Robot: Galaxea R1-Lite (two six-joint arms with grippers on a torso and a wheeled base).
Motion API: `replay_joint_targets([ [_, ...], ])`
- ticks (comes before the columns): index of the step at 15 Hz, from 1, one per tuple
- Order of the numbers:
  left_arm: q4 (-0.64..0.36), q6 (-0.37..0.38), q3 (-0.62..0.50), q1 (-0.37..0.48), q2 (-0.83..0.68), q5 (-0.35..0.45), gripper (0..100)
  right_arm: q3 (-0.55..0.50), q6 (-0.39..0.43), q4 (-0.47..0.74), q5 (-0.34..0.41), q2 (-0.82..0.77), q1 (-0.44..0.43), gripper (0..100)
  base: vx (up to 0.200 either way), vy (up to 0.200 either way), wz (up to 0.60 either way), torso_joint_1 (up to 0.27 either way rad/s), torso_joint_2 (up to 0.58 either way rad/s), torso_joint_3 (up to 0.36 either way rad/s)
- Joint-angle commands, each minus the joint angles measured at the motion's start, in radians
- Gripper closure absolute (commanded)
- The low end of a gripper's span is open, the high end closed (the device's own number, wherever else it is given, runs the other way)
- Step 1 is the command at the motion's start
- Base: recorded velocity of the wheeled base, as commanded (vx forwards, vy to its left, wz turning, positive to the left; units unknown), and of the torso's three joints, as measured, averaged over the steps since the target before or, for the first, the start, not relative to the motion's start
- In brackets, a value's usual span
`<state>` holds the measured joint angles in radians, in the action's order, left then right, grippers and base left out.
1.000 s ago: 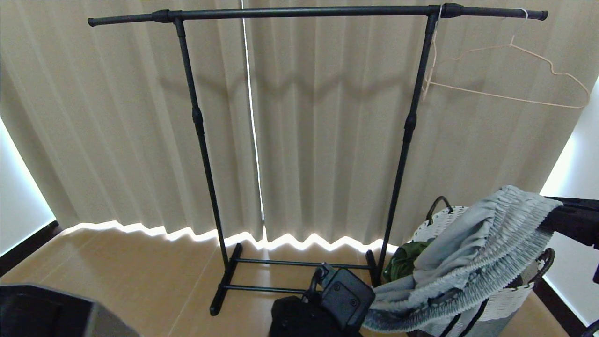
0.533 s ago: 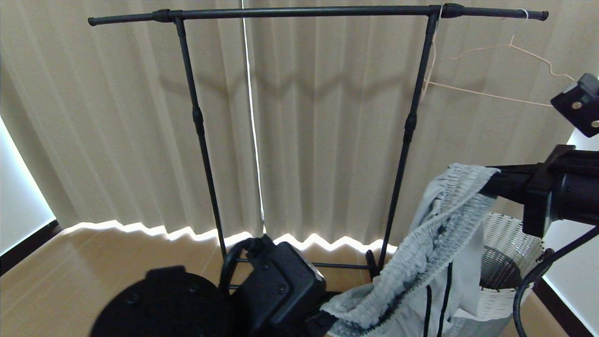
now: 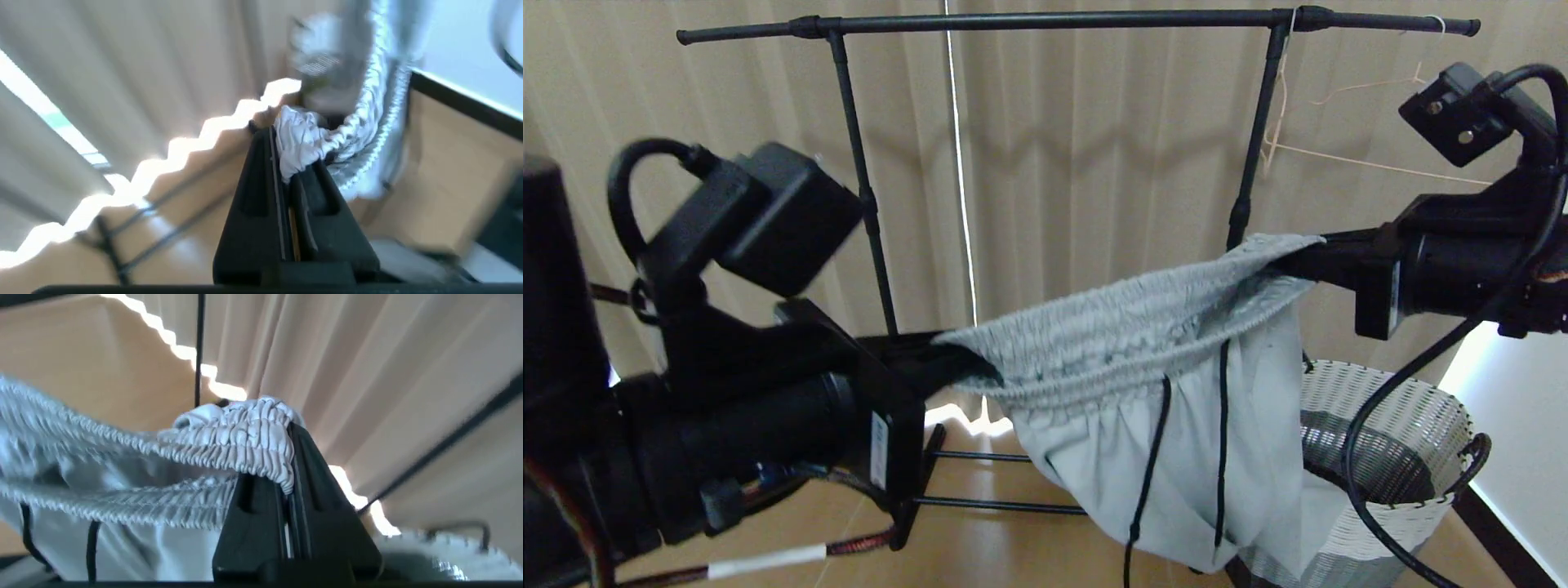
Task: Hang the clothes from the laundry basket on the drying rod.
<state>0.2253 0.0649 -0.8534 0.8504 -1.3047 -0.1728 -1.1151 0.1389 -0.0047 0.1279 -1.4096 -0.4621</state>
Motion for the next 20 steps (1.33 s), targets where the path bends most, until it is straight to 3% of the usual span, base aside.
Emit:
replay_joint_targets([
  [1,-0.038,0.024,-0.095,-0.1,0.022,-0.001,100,-0.083,-0.001,-0.001,-0.001,-0.062,-0.001,100,0.0,0.0,0.0,0.0,0.0,0.0],
  [4,-0.041,0.099,-0.165,-0.143,0.012,0.015,100,-0.18,-0.002,-0.001,-0.001,-0.089,0.003,100,0.0,0.0,0.0,0.0,0.0,0.0],
  [7,-0.054,0.119,-0.207,-0.143,0.008,0.056,100,-0.221,-0.002,-0.003,-0.001,-0.103,0.003,100,0.0,0.0,0.0,0.0,0.0,0.0],
  [13,-0.178,0.162,-0.38,-0.165,0.012,0.075,100,-0.327,-0.004,-0.003,0.003,-0.132,0.003,100,0.0,0.0,0.0,0.0,0.0,0.0],
  [17,-0.215,0.259,-0.397,-0.245,-0.004,0.073,100,-0.335,-0.002,-0.074,0.001,-0.18,-0.004,100,0.0,0.0,0.0,0.0,0.0,0.0],
  [20,-0.199,0.242,-0.334,-0.241,-0.041,0.073,100,-0.296,-0.002,-0.063,-0.001,-0.175,-0.004,100,0.0,0.0,0.0,0.0,0.0,0.0],
])
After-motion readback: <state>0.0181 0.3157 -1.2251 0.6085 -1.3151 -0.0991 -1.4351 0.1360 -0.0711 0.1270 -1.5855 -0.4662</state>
